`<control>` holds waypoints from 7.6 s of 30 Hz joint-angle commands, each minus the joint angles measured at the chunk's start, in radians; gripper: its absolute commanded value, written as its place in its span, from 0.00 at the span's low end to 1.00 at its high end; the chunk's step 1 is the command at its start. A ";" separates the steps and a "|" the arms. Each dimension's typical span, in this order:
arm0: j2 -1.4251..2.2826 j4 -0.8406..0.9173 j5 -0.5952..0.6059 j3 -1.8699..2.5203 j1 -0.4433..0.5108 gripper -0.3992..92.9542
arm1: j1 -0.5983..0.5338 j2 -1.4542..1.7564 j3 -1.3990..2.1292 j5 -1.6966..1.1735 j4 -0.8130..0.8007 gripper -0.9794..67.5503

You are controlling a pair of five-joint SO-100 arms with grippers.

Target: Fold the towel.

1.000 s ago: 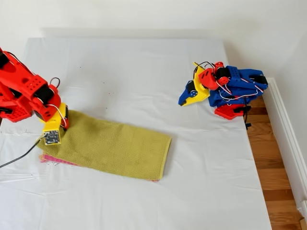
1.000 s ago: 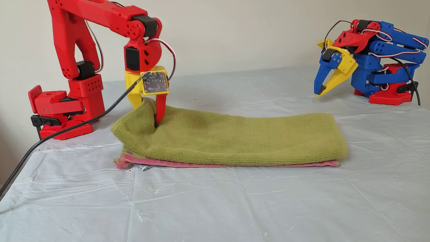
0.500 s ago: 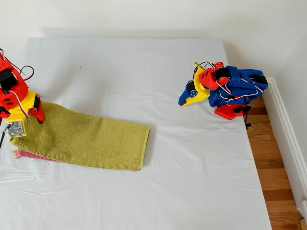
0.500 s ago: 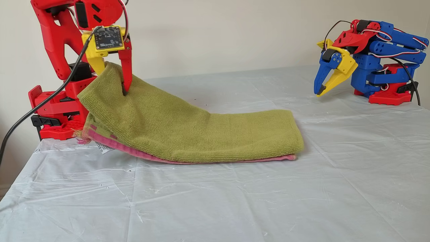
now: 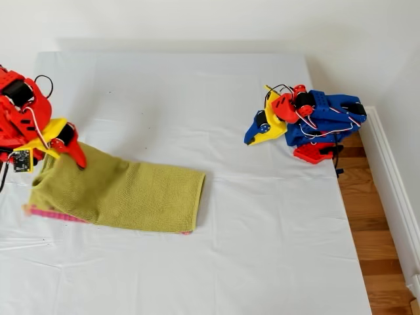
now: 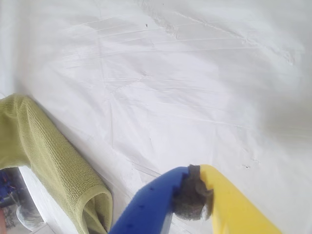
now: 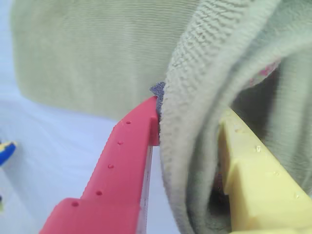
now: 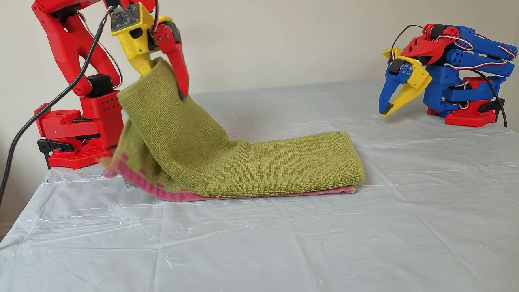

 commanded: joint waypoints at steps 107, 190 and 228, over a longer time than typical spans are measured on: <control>-0.989 0.538 1.451 -1.850 -0.548 0.02 | 0.008 0.083 0.003 -0.006 0.003 0.02; 0.963 0.060 0.247 1.304 -0.589 0.03 | 0.008 0.083 0.003 -0.008 0.003 0.02; 0.963 0.095 -0.026 1.304 -0.604 0.03 | 0.006 0.083 0.003 -0.006 0.000 0.02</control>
